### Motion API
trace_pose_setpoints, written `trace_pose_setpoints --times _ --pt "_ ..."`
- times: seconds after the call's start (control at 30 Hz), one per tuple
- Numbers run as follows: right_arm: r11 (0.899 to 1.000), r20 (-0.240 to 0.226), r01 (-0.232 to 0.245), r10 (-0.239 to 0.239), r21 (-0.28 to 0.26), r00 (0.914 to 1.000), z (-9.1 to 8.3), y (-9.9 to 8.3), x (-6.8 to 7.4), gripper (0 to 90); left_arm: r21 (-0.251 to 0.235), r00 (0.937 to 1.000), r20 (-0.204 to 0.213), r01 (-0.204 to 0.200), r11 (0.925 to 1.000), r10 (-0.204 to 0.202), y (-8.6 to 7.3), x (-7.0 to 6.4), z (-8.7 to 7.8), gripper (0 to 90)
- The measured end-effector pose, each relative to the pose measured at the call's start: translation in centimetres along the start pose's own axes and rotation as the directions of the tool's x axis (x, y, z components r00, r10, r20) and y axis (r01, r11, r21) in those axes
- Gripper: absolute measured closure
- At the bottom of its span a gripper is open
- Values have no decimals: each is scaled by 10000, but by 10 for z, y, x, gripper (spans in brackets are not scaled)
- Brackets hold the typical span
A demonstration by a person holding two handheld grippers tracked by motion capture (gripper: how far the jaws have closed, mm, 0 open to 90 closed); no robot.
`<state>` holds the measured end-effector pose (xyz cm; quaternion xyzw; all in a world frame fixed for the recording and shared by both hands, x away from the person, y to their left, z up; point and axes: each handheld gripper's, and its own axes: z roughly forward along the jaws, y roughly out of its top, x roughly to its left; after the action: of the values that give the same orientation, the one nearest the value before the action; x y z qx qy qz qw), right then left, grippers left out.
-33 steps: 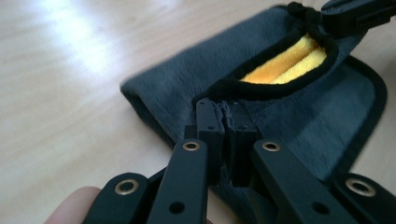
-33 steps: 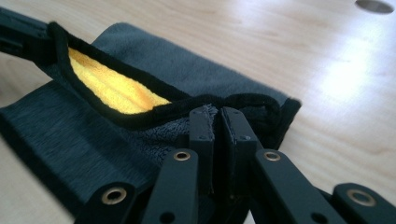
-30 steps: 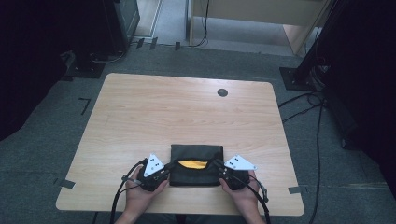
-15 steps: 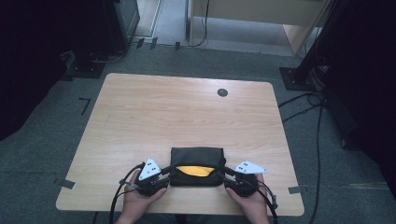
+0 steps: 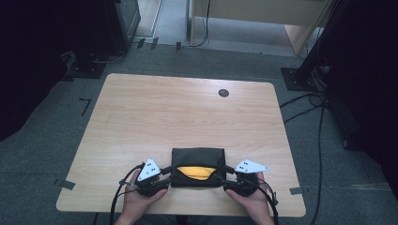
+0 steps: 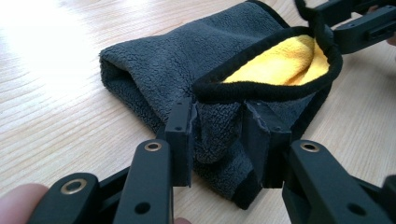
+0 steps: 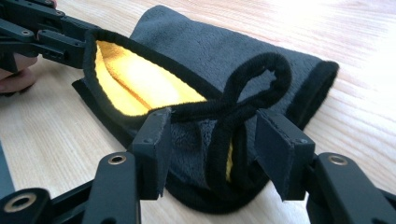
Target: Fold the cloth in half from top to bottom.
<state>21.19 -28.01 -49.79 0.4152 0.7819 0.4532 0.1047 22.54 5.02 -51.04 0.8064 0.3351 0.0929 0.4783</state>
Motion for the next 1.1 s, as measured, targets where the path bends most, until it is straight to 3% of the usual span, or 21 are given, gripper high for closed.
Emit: trace_pose_setpoints --times 0.1,0.23,0.4,0.47,0.6,0.73,0.83,0.97,1.1 --pt "9998 230 -92 88 163 9997 6 0 -1 428 -2 10000 34 -49 10000 49 0 0 0 727" --pt "9996 -17 -65 66 276 10000 8 -1 -1 430 38 9997 209 -153 9999 152 0 1 -1 819" --pt "9992 -203 -258 264 293 9994 13 -2 -4 449 182 9998 132 -116 9998 114 -1 1 0 848" --pt "9986 -289 -391 401 351 9988 16 -1 -6 516 167 9998 140 -107 9998 105 -1 1 0 847" --pt "9990 -290 -360 367 273 9989 12 -1 -7 763 104 9998 176 -15 9999 13 0 2 -1 845" --pt "9964 -448 -809 796 -270 9958 4 2 -11 816 52 9997 75 229 9997 -230 5 6 1 856" --pt "9954 -254 -718 703 -640 9972 2 14 -13 824 -187 9993 -180 318 9993 -322 22 13 2 866" --pt "9948 444 -354 398 -958 9982 10 46 -21 827 -539 9953 -959 50 9985 -101 58 28 8 869" --pt "9793 937 -865 1049 -1832 9901 28 86 -41 826 -937 9819 -1877 88 9956 -263 98 51 19 869"
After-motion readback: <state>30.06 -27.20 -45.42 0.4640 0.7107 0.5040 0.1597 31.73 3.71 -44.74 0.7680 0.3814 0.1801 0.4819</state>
